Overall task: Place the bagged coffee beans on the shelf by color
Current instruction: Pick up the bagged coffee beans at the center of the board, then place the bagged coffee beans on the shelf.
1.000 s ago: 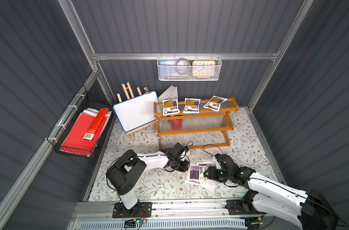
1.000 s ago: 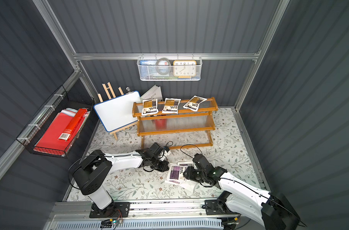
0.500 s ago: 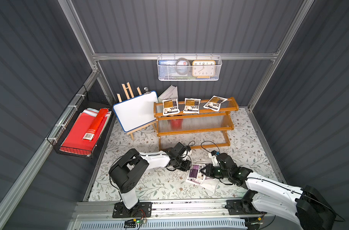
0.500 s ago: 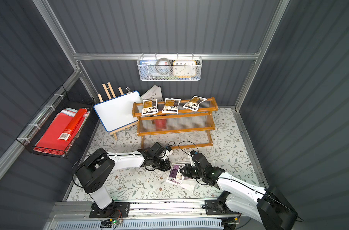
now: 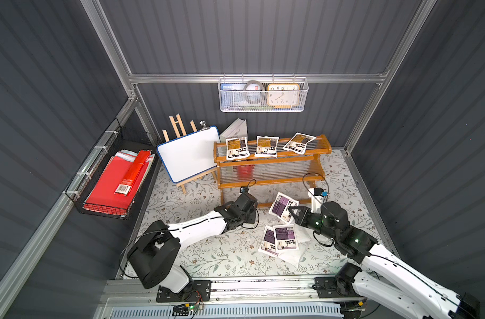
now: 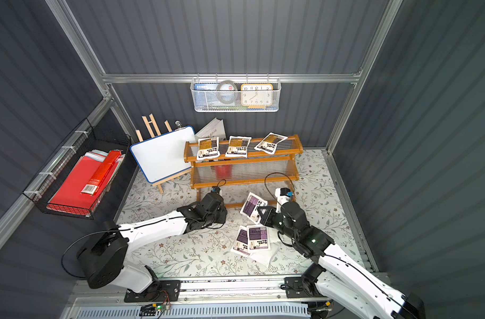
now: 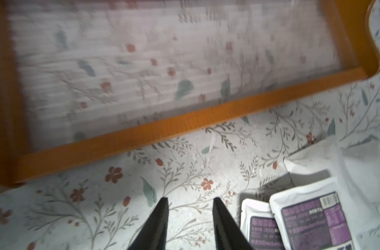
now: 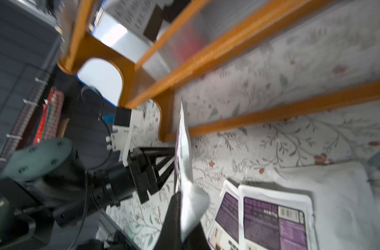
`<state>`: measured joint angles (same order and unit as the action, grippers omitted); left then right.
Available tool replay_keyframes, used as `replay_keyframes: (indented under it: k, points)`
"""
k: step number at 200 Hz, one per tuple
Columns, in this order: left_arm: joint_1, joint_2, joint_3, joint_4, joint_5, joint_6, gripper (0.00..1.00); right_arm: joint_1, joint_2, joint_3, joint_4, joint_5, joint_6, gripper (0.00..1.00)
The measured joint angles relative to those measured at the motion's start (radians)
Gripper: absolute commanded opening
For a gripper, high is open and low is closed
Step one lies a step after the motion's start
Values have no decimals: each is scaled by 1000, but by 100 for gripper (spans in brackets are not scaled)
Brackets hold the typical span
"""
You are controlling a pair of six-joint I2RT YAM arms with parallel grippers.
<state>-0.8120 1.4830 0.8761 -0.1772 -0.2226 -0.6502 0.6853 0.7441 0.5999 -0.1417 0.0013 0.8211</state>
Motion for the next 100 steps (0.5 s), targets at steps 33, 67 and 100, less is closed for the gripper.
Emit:
replay_keyframes:
  k: [33,67,100]
  points:
    - [3,-95,-45,3,-113,-84,40,-161,-3,10,76,18,77,0]
    - [4,-104,-65,0,-158,-124,40,-300,17,-96,275,-9,203,0]
    - [8,-105,-67,-5,-173,-138,41,-365,61,-181,451,-41,304,0]
